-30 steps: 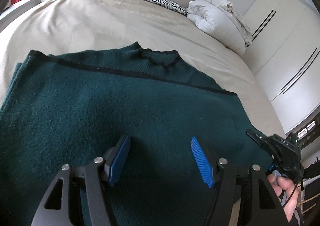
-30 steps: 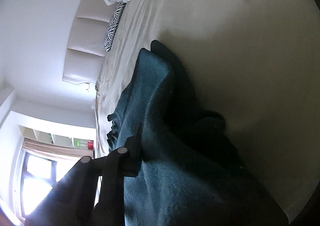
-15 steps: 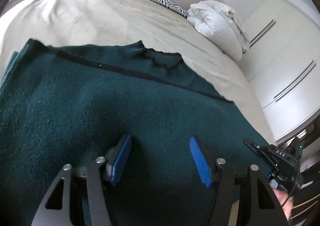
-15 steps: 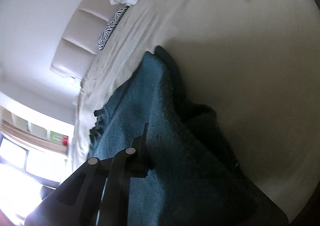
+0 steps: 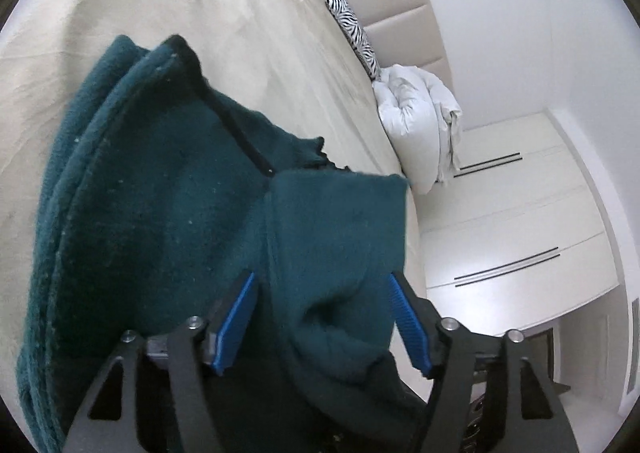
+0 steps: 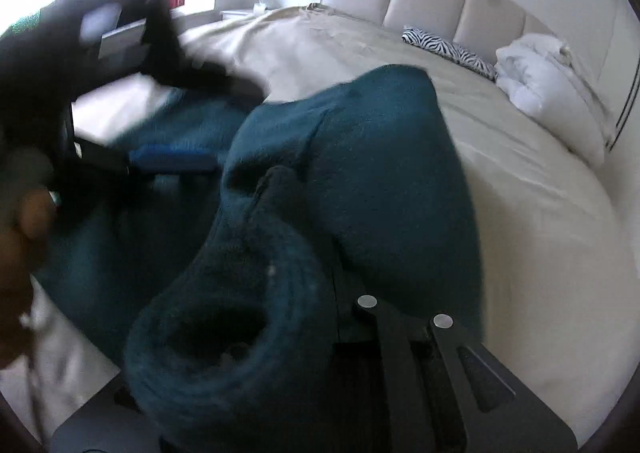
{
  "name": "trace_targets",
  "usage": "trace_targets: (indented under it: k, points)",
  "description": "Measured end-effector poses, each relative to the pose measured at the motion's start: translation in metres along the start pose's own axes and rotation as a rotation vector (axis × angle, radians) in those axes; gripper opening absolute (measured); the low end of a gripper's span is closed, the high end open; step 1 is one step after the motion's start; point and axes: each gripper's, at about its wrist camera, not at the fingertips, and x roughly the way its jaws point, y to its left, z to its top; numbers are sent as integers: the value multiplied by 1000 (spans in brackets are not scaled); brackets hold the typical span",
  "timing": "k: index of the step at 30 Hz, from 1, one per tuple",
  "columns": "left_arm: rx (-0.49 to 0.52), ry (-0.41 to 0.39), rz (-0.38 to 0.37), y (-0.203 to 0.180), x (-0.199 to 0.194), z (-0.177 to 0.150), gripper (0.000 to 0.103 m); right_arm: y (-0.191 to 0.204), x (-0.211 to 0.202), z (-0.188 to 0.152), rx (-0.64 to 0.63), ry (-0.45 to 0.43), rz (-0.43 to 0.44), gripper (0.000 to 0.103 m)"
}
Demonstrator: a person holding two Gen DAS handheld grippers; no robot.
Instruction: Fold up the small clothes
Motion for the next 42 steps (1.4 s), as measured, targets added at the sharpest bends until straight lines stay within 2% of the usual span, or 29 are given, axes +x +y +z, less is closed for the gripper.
trace_targets:
  k: [5,9,12,16,17,18,20,21,22,23,27,36,39,42]
  points:
    - [-21,30,34,-11,12,9,85,-2,-15,-2,-10,-44,-10,10]
    - [-12,48,115,-16,20,2,84,2,-26,-1,-13,-84,-22,10]
    - [-24,66,132,-18,22,1,84,4,-31,-1,-16,-104,-26,10]
    - [-19,114,167,-20,29,4,82,17,-37,-5,-92,-127,-53,10]
    - [-29,122,165,-19,31,6,80,22,-37,-6,-112,-131,-61,10]
    - [-44,130,157,-17,31,9,74,26,-38,-8,-132,-139,-70,10]
    - [-72,153,138,-12,30,11,57,36,-40,-11,-178,-152,-97,10]
    - [-92,173,124,-8,31,12,43,39,-40,-7,-199,-155,-108,10]
    - [-105,188,116,-5,32,11,37,42,-39,-9,-214,-156,-115,10]
    - [-114,199,114,-3,33,11,36,44,-44,-12,-224,-157,-121,10]
    - [-132,198,103,1,30,9,16,52,-47,-19,-278,-160,-151,10]
    - [-84,177,100,-3,7,20,13,72,-76,-38,-382,-193,-142,13]
    - [-38,175,120,-7,-1,28,13,80,-86,-45,-413,-214,-105,13]
    - [4,177,149,-7,-11,37,13,82,-96,-41,-372,-239,-13,12]
